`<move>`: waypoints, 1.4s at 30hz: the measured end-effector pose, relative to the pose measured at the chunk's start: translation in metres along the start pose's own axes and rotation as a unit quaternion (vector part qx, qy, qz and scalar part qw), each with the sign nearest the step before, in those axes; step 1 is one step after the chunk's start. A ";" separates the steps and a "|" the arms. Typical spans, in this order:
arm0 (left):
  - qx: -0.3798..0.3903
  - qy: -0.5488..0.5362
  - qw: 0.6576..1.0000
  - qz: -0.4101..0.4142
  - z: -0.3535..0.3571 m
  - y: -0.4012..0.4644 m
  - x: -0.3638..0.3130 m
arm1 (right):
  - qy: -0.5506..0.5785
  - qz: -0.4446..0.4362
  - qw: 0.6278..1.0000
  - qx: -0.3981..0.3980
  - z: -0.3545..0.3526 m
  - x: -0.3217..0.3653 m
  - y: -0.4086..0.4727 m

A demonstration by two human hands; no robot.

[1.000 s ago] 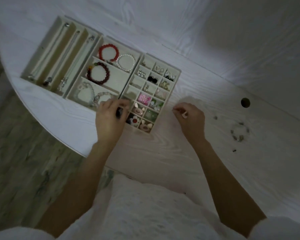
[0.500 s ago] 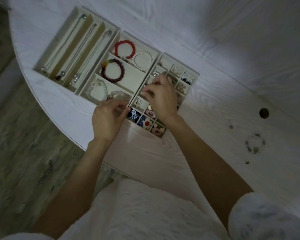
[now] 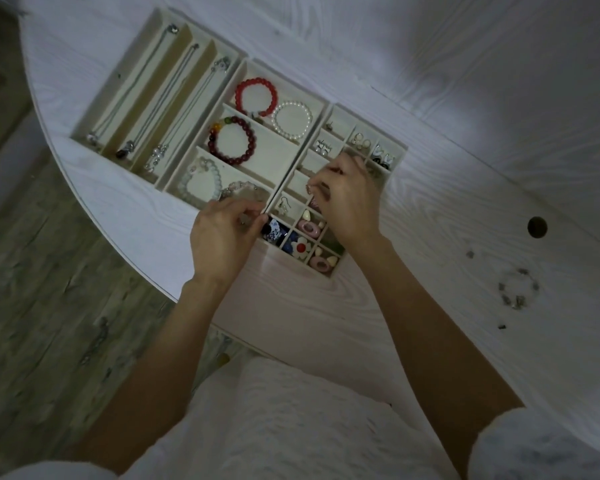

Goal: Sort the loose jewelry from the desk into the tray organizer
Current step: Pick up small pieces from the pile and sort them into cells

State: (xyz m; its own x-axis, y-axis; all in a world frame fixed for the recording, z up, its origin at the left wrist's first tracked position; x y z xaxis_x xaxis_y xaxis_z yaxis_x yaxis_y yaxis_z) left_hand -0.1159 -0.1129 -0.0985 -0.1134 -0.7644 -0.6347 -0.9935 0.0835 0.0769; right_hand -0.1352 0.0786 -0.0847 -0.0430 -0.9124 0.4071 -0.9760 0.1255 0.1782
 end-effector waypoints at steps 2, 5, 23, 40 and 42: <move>0.002 0.001 1.000 -0.001 0.001 0.000 0.001 | -0.021 -0.009 1.000 0.013 -0.002 0.000 0.000; 0.001 0.000 1.000 -0.001 0.001 0.000 0.002 | -0.074 -0.038 0.995 0.051 -0.001 0.005 0.002; -0.006 0.001 1.000 0.005 0.003 -0.001 0.004 | -0.073 -0.074 0.990 0.100 0.005 0.016 0.012; -0.004 0.016 1.000 0.009 0.002 0.000 0.003 | -0.110 -0.070 0.984 0.122 0.009 0.019 0.014; -0.003 0.017 1.000 0.008 0.002 0.000 0.002 | -0.116 -0.073 0.984 0.110 0.012 0.022 0.016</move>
State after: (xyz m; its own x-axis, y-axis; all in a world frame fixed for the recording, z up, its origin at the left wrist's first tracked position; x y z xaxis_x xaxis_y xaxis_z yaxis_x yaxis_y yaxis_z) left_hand -0.1161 -0.1132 -0.1009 -0.1288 -0.7838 -0.6075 -0.9915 0.0919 0.0916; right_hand -0.1544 0.0559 -0.0840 0.0789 -0.9822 0.1704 -0.9969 -0.0780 0.0116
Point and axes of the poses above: each hand's wrist, its own y-axis towards the middle knuckle, its own z-axis out of the palm, x = y × z, the point moved 1 cm from there along y, towards the middle knuckle, and after that the axes turned 7 degrees about -x, right-handed, at the moved point
